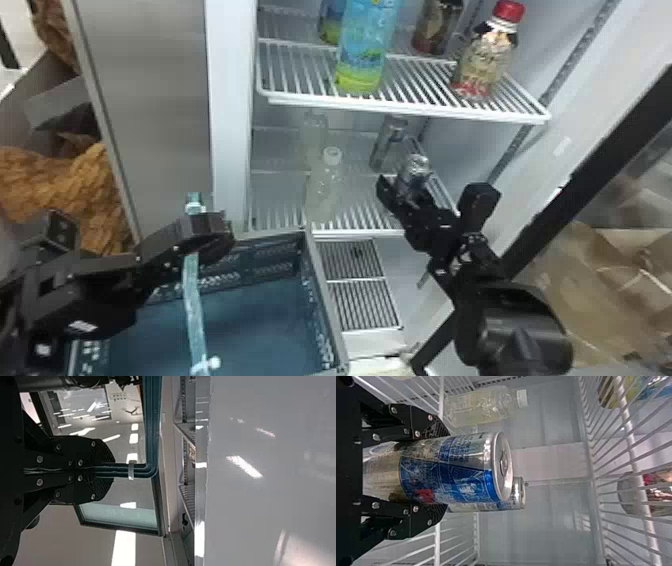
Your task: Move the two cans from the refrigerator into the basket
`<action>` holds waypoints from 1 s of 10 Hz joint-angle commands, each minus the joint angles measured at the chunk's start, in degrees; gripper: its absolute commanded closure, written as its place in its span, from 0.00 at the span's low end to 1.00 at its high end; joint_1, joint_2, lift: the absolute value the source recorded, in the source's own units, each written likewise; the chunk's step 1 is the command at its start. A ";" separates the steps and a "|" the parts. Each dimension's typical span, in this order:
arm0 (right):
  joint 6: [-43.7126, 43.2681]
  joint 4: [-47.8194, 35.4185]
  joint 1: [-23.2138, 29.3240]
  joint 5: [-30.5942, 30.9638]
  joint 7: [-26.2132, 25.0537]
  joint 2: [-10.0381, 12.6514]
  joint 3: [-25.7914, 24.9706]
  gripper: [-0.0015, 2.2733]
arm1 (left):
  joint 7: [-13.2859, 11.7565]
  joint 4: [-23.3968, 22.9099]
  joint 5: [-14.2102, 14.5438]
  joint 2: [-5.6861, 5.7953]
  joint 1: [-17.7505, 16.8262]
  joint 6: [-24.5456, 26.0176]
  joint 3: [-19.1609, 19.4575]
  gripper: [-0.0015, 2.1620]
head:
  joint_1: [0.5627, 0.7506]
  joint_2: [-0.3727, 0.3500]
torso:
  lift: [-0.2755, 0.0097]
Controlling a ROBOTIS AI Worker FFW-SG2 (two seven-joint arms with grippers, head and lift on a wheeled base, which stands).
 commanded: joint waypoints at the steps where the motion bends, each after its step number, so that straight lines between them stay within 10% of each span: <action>1: 3.43 -6.43 3.38 0.47 -0.61 0.35 -0.83 0.56 | -0.03 0.01 0.02 0.01 0.00 0.03 0.03 0.55 | 0.70 0.13 | 0.20; 10: 20.58 -39.34 22.50 -3.30 -3.86 2.37 -3.91 0.56 | -0.03 0.01 0.02 0.01 0.42 0.03 0.15 0.55 | 0.70 0.08 | 0.20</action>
